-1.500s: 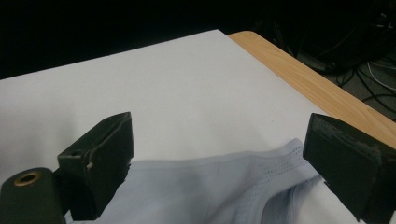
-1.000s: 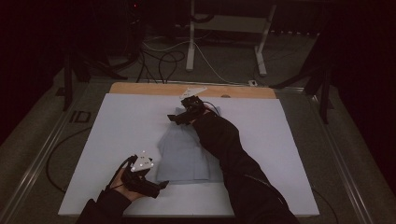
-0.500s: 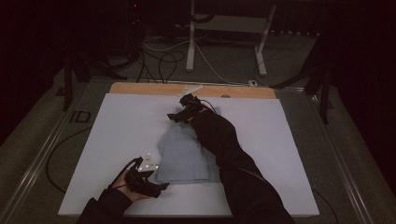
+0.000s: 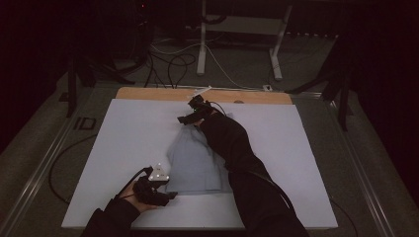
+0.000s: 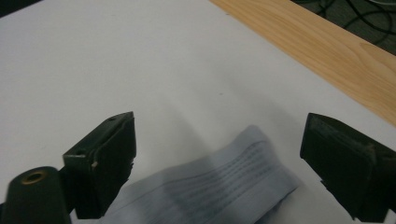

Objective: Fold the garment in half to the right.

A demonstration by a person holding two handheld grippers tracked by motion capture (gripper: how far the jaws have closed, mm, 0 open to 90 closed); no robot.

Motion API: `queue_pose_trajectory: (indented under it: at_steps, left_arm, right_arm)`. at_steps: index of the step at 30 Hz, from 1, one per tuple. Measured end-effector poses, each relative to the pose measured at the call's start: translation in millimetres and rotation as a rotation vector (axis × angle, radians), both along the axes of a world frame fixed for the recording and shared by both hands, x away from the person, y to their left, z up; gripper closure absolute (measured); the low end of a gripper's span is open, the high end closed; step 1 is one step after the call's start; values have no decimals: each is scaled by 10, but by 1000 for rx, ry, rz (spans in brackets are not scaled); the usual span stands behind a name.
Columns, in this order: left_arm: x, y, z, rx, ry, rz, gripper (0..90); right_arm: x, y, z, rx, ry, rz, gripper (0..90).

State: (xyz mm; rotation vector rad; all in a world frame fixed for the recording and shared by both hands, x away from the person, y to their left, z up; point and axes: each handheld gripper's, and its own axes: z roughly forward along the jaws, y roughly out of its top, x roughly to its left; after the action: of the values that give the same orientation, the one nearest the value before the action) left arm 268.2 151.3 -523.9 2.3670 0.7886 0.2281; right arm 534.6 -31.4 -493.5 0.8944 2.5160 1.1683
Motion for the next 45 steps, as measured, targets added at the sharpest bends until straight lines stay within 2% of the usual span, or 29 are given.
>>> queue_pose_trajectory:
  at_steps: [8, 13, 17, 18, 20, 24, 27, 31, 34, 38, 45]
  left_arm:
    - [7, -11, -10, 10, 1, -6, 563]
    - [15, -25, 1, 1, 1, -19, 709]
    - [22, -52, 29, 0, -5, -30, 804]
    - [26, -55, 36, 1, -4, -34, 821]
    - [32, -62, 43, -1, -5, -35, 836]
    - [30, -62, 58, -4, -6, -37, 852]
    - [27, -64, 65, -6, -7, -36, 855]
    - [23, -64, 76, -9, -12, -38, 861]
    - [26, -56, 86, -14, -13, -40, 863]
    - [23, -42, 102, -30, -12, -37, 866]
    - [12, -52, 148, -33, -18, -57, 867]
  right_arm:
    - [113, 75, -55, -76, 43, -62, 199]
    - [143, 126, -115, -123, 69, -72, 294]
    - [144, 160, -159, -160, 68, -60, 407]
    - [148, 161, -170, -184, 52, -42, 432]
    - [149, 180, -182, -189, 53, -39, 476]
    - [139, 222, -189, -249, 38, -38, 569]
    - [133, 235, -197, -265, 34, -42, 615]
    - [122, 258, -201, -297, 17, -32, 732]
    - [118, 267, -178, -301, 17, -27, 859]
    - [113, 270, -151, -310, 14, -13, 874]
    - [94, 241, -60, -289, 8, -2, 876]
